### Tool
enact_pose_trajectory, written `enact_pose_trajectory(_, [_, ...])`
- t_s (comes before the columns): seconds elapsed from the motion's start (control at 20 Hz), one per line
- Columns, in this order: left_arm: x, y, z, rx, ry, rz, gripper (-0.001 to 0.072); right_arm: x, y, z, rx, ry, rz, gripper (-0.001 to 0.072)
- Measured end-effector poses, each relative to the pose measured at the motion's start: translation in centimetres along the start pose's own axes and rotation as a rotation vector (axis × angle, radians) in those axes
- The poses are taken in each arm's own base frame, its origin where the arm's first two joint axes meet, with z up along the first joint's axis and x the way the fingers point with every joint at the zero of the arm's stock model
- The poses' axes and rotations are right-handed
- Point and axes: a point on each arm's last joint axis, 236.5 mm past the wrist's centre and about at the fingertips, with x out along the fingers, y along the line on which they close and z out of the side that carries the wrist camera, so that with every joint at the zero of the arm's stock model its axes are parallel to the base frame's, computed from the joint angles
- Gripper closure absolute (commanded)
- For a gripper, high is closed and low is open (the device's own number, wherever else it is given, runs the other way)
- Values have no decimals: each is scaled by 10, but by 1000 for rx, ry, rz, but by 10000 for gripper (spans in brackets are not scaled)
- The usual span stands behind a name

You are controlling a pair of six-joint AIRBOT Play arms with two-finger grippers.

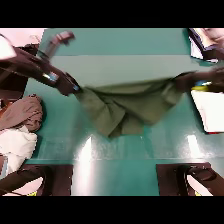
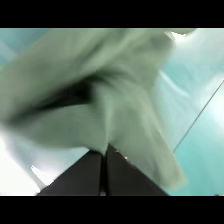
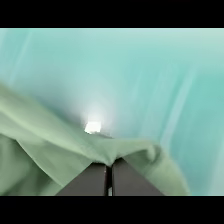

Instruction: Fold the shirts.

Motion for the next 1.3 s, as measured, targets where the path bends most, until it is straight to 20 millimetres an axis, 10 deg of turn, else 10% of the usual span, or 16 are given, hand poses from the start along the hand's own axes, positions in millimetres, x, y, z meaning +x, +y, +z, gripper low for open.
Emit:
enact_pose_trajectory(0.3, [-135,-67,39,189,-272,140,682,-123,-11,55,12,-284,-89,694])
enact_pose_trajectory(0.6, [-198,-105,43,263,-399,199,682,-166,-4,73,-4,-334,-110,694])
enact_pose_trajectory(0.8, [-164,-76,30,188,-290,203,682,-116,-20,64,38,-120,-119,692])
enact_pose_trajectory(1.15, [-32,60,-64,-47,123,361,682,68,-63,-8,117,361,-104,673])
enact_pose_trajectory(1.25, [-4,85,-89,-71,193,394,682,105,-72,-23,131,404,-106,289])
enact_pose_trajectory(1.3, [6,92,-99,-77,217,403,682,119,-76,-27,135,414,-108,259])
